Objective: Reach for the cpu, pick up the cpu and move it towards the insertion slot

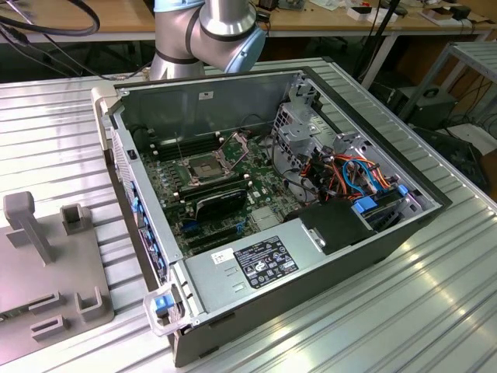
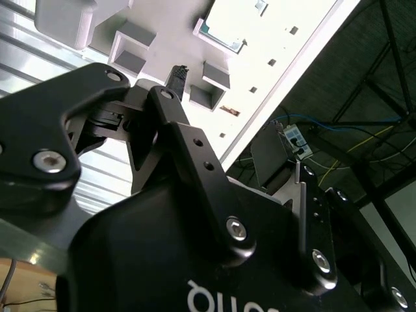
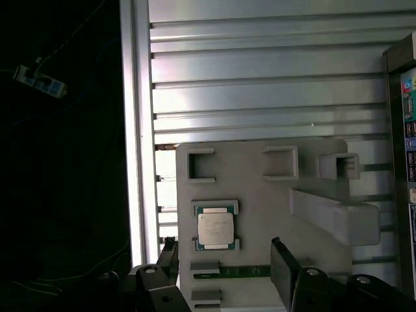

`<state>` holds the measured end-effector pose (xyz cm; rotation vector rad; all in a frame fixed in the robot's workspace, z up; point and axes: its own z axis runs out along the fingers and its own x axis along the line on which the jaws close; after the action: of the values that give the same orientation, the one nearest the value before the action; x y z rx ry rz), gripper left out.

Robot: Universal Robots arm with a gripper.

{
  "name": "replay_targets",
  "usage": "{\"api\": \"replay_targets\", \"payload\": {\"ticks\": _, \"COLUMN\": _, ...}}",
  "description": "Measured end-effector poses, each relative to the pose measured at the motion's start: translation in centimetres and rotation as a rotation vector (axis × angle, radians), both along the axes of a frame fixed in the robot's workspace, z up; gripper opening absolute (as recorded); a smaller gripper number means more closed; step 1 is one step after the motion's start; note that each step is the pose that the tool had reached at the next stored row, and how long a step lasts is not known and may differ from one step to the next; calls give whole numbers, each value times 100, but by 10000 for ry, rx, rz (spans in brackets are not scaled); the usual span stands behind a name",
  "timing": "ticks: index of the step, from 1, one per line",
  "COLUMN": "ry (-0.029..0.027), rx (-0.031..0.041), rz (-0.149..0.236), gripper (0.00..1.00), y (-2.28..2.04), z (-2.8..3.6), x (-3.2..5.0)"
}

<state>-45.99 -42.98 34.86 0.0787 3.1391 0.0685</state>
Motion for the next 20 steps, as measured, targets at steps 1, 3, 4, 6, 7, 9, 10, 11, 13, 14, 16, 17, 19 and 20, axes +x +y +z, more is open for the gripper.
{"api": "replay_targets", "payload": {"ticks": 1, "ry": 0, "rx": 0, "rz": 0, "gripper": 67, "y": 0, "z": -1, "x": 0}}
{"api": "replay_targets", "payload": {"ticks": 3, "ry": -13, "rx": 2, "rz": 0, "gripper": 67, "y": -3, "z": -18, "x": 0}}
{"api": "replay_targets", "payload": {"ticks": 4, "ry": -12, "rx": 0, "rz": 4, "gripper": 67, "y": -18, "z": -27, "x": 0}}
{"api": "replay_targets", "payload": {"ticks": 6, "ry": -13, "rx": 0, "rz": 14, "gripper": 67, "y": -62, "z": -52, "x": -3}}
{"api": "replay_targets", "payload": {"ticks": 7, "ry": -13, "rx": 0, "rz": 22, "gripper": 67, "y": -78, "z": -65, "x": -3}}
{"api": "replay_targets", "payload": {"ticks": 9, "ry": -15, "rx": 1, "rz": 33, "gripper": 67, "y": -98, "z": -93, "x": -4}}
{"api": "replay_targets", "payload": {"ticks": 10, "ry": -13, "rx": 0, "rz": 33, "gripper": 67, "y": -101, "z": -102, "x": -5}}
{"api": "replay_targets", "payload": {"ticks": 11, "ry": -13, "rx": -1, "rz": 32, "gripper": 67, "y": -102, "z": -103, "x": -5}}
{"api": "replay_targets", "payload": {"ticks": 13, "ry": -14, "rx": 0, "rz": 34, "gripper": 67, "y": -106, "z": -104, "x": -4}}
{"api": "replay_targets", "payload": {"ticks": 14, "ry": -14, "rx": 0, "rz": 34, "gripper": 67, "y": -108, "z": -105, "x": -4}}
{"api": "replay_targets", "payload": {"ticks": 16, "ry": -14, "rx": 1, "rz": 34, "gripper": 67, "y": -108, "z": -105, "x": -4}}
{"api": "replay_targets", "payload": {"ticks": 17, "ry": -14, "rx": 0, "rz": 34, "gripper": 67, "y": -108, "z": -105, "x": -4}}
{"api": "replay_targets", "payload": {"ticks": 19, "ry": -13, "rx": 0, "rz": 34, "gripper": 67, "y": -108, "z": -105, "x": -4}}
{"api": "replay_targets", "payload": {"ticks": 20, "ry": -13, "rx": -1, "rz": 34, "gripper": 67, "y": -108, "z": -105, "x": -4}}
